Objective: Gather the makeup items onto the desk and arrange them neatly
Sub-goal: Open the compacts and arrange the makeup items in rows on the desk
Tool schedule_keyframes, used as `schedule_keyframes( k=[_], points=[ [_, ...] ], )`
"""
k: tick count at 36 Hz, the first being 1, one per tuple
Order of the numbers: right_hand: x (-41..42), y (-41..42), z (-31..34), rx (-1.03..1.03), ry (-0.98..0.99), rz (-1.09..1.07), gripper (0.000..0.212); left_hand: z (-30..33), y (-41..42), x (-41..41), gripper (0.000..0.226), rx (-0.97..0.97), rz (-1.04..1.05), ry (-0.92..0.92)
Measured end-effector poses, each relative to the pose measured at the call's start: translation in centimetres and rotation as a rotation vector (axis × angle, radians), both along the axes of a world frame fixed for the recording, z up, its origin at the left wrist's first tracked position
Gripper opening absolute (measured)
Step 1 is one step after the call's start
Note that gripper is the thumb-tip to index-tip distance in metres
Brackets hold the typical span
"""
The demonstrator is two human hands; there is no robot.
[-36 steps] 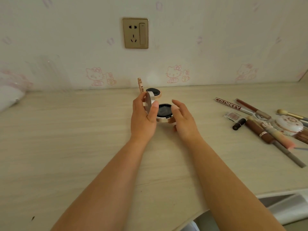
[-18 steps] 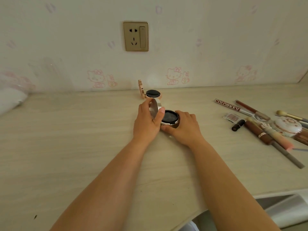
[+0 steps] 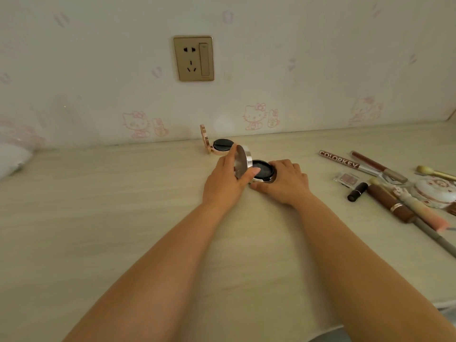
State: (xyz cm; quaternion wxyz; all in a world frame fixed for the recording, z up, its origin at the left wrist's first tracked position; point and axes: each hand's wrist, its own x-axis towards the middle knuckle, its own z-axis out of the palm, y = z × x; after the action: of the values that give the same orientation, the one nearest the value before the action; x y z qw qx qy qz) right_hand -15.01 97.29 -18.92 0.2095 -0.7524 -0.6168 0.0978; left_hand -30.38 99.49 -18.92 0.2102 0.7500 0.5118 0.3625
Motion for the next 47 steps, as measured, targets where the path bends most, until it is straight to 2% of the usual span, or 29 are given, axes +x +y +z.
schedule_keyframes(
  k=[12, 15, 20, 34, 47],
  points=[
    [2.6, 4.9, 0.1, -0.002, -0.006, -0.034, 0.072, -0.4, 4.6, 2.9, 0.067, 0.01, 0.056, -0.022],
    [3.2, 6.1, 0.1, -0.004, 0.001, -0.044, 0.071, -0.4, 5.5, 3.4, 0.055, 0.023, 0.082, 0.022],
    [3.8, 7.6, 0.0, -0.001, 0.01, -0.046, 0.07, -0.2, 6.6, 4.0, 0.05, 0.048, 0.141, 0.109],
    [4.4, 9.9, 0.0, -0.005, -0.021, -0.062, 0.073, 0.4, 7.9, 5.3, 0.05, 0.008, 0.198, 0.09],
    [4.0, 9.6, -0.1, 0.014, -0.08, -0.081, 0.07, 0.3, 8.2, 5.1, 0.049, -0.026, 0.154, 0.072]
  ],
)
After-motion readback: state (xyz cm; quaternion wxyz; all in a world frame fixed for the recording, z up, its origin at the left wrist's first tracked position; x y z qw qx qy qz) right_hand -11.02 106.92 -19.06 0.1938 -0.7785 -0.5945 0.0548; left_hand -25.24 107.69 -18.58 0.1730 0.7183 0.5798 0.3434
